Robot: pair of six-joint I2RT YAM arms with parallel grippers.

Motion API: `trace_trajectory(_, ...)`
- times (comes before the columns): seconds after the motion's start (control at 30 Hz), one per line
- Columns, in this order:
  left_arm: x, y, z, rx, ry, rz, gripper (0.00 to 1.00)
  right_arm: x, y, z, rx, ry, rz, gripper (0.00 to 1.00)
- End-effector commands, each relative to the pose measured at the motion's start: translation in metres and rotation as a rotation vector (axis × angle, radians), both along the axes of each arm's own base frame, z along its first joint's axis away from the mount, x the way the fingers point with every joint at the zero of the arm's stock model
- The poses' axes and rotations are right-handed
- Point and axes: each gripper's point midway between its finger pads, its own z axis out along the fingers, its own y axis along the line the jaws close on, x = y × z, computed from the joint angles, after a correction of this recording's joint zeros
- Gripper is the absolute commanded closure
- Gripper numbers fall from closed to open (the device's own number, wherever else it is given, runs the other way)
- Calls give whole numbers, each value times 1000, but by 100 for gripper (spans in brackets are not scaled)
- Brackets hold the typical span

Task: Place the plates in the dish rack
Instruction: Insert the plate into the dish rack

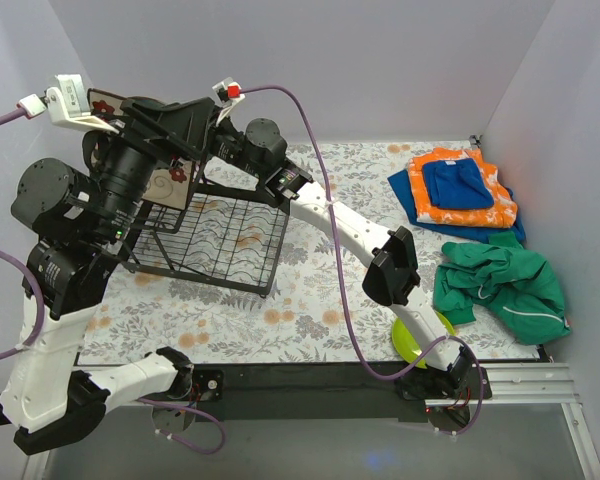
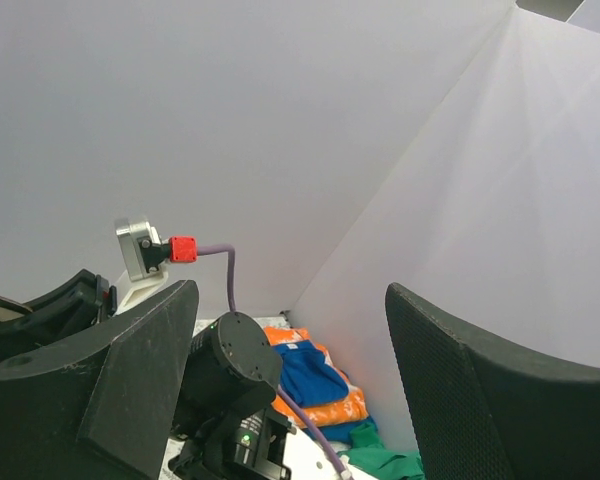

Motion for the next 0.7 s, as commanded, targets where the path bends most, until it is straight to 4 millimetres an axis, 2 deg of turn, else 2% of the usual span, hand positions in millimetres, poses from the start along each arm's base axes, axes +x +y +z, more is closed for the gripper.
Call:
trace_trajectory(0.0,-8,1,14,-29,-42,-23,26,-8,-90,166,441,-239,-185,99)
trace_trajectory(0.3,-10,-1,12,-45,-39,-41,26,-14,-109,189,480,-258,-190,99)
trace_trajectory(0.67,-18,1,25,-72,-92,-59,26,-14,-120,198,487,-267,-201,99)
